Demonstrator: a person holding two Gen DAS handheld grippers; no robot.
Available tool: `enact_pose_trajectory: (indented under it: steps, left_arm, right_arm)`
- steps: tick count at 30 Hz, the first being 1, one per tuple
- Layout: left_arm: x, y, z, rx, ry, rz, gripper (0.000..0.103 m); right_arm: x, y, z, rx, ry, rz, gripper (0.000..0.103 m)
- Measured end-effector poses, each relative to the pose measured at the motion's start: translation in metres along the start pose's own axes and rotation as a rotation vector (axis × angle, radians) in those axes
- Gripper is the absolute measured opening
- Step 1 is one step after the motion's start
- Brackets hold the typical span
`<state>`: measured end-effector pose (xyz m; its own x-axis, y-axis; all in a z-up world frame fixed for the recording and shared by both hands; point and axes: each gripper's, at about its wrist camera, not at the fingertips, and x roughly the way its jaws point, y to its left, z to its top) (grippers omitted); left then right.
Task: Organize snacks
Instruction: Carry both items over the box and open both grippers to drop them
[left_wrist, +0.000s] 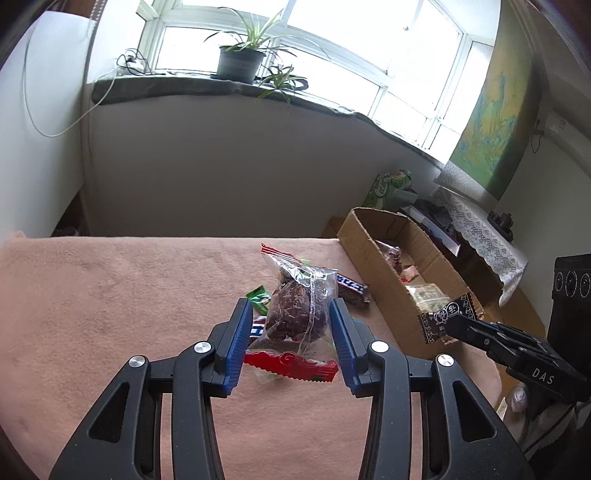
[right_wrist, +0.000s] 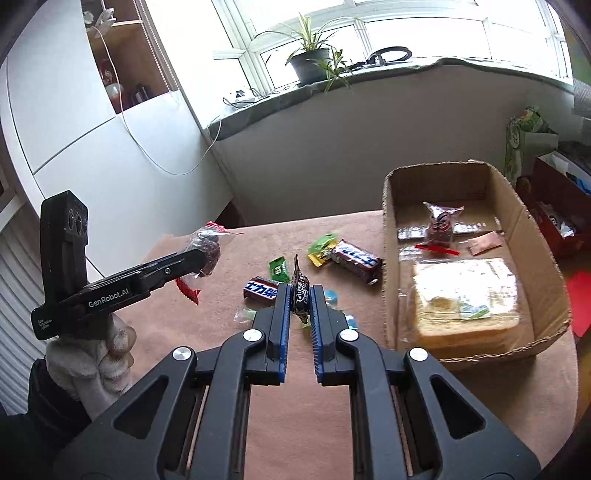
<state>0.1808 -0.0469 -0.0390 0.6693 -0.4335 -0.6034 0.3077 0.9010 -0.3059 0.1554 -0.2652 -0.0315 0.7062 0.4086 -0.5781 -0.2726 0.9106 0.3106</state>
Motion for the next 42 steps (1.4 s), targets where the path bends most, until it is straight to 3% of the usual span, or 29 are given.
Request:
enact_pose_trajectory:
  steps: [10, 20, 42]
  left_arm:
    - [0.018, -0.056, 0.011, 0.056, -0.002, -0.057, 0.042]
    - [0.052, -0.1, 0.022, 0.123, 0.023, -0.072, 0.042]
    - [0.136, -0.144, 0.046, 0.207, 0.088, -0.055, 0.042]
  right_arm:
    - [-0.038, -0.054, 0.02, 0.027, -0.056, -0.113, 0.011]
    - [-0.047, -0.098, 0.031, 0.041, -0.082, -0.19, 0.011]
    - [-0.001, -0.169, 0.053, 0.066, -0.034, -0.216, 0.011]
